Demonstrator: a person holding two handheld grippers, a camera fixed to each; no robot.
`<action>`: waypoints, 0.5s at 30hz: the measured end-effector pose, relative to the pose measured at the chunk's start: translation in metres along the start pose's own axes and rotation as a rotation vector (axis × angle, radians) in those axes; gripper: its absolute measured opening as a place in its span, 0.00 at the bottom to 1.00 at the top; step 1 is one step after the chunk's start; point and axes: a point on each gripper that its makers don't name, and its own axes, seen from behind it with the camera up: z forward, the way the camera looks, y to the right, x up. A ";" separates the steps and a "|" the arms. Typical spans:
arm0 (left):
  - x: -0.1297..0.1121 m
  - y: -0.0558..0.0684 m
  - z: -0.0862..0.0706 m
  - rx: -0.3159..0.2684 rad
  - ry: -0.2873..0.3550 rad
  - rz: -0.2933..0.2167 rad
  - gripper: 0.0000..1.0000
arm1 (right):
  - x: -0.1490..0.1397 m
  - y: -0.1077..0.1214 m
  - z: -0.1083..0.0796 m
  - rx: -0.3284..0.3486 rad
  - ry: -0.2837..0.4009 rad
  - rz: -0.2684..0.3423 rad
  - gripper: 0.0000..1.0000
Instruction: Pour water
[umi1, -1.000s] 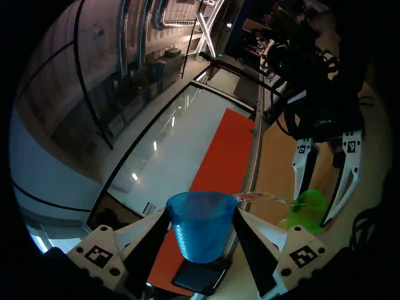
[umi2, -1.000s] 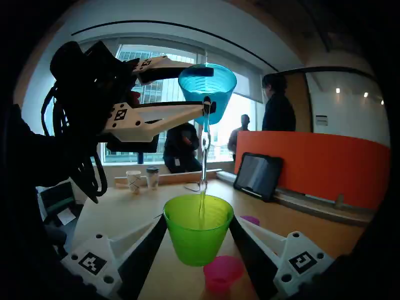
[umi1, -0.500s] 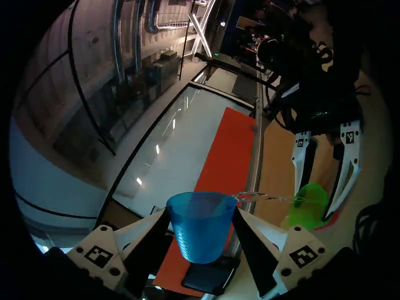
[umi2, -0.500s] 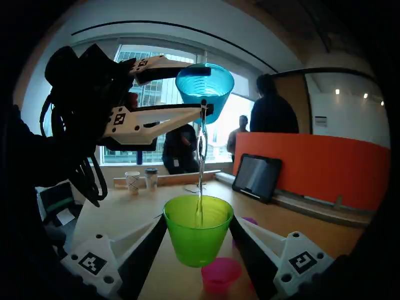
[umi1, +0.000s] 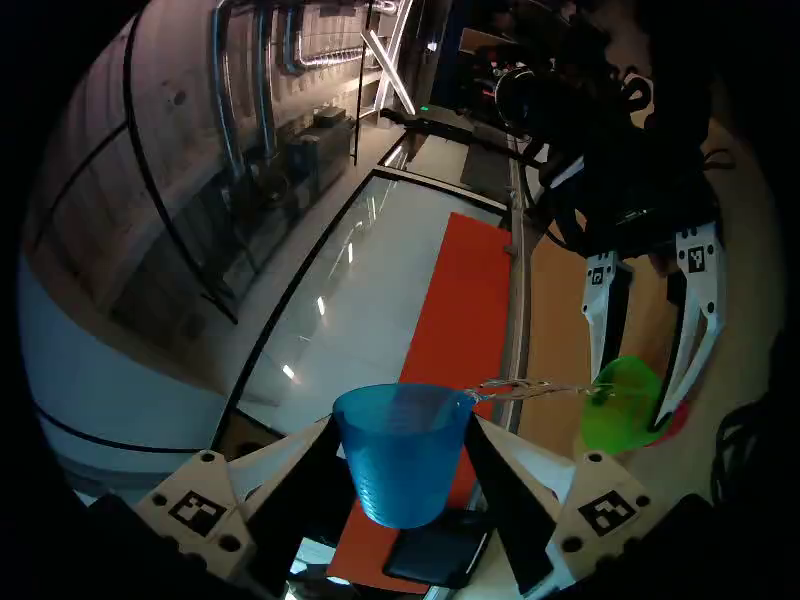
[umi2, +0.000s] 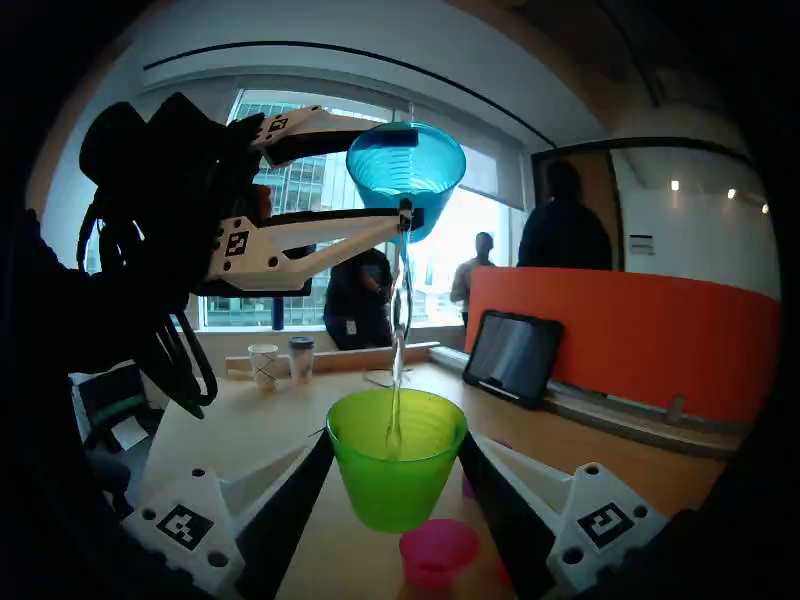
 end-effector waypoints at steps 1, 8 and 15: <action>0.000 0.000 0.000 0.001 0.000 0.005 0.86 | 0.000 0.000 0.000 0.000 0.000 0.000 0.91; 0.001 -0.004 0.000 0.009 0.002 0.039 0.86 | 0.003 0.000 0.001 0.001 0.002 -0.003 0.91; 0.002 -0.006 0.000 0.013 0.001 0.075 0.86 | 0.004 0.000 0.000 0.000 0.005 -0.005 0.91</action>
